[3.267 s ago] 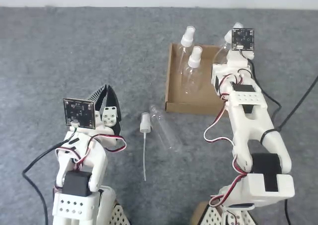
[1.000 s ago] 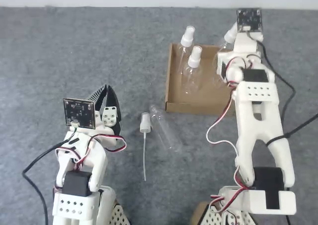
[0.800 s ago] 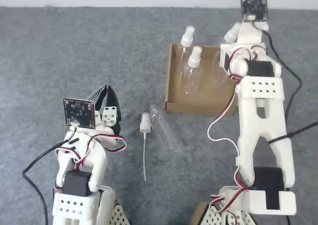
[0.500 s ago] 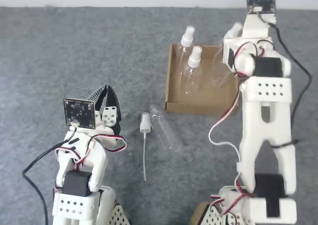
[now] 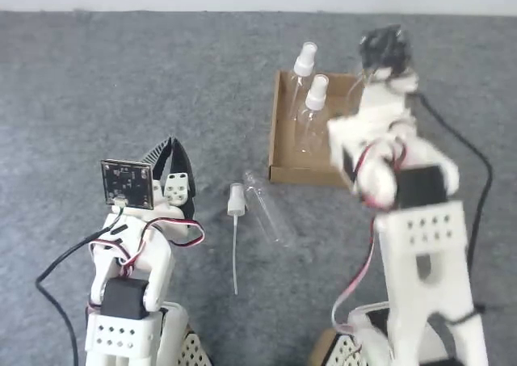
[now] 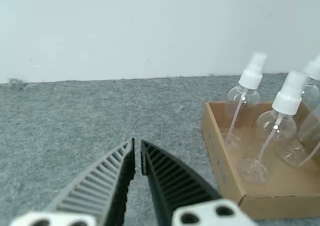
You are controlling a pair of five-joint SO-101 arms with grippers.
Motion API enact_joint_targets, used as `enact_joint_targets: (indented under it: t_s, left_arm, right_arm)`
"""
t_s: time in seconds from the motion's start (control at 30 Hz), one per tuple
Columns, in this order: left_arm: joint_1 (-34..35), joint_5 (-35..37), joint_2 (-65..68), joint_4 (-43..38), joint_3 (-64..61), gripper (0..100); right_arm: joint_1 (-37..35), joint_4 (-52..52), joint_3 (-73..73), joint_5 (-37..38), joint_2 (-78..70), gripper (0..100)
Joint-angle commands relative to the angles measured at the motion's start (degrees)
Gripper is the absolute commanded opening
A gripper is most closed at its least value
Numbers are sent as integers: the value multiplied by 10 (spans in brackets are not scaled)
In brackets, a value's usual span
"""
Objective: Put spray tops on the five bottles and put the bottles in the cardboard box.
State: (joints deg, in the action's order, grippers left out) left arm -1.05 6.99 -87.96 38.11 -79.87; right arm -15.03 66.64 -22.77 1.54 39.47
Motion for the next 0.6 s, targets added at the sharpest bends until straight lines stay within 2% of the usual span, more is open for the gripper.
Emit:
enact_joint_targets:
  t_s: [0.0, 0.13, 0.27, 0.33, 0.43, 0.57]
  left_arm:
    - [1, 5, -10, -18, 7, 12]
    - [10, -12, -10, -2, 5, 12]
    - [93, -75, -11, 71, 4, 12]
    - [130, -78, -11, 104, 3, 12]
    - [156, -78, -11, 127, -15, 12]
    - [162, -80, -11, 62, -80, 12]
  right_arm:
    - [-27, 7, -48, 9, 106, 314]
    - [-29, 22, -113, 11, 211, 314]
    - [-32, 45, -130, 49, 270, 314]
    - [-36, 45, -128, 50, 261, 314]
    - [-84, 45, -127, 54, 200, 314]
    - [-166, 49, -90, 53, 82, 314]
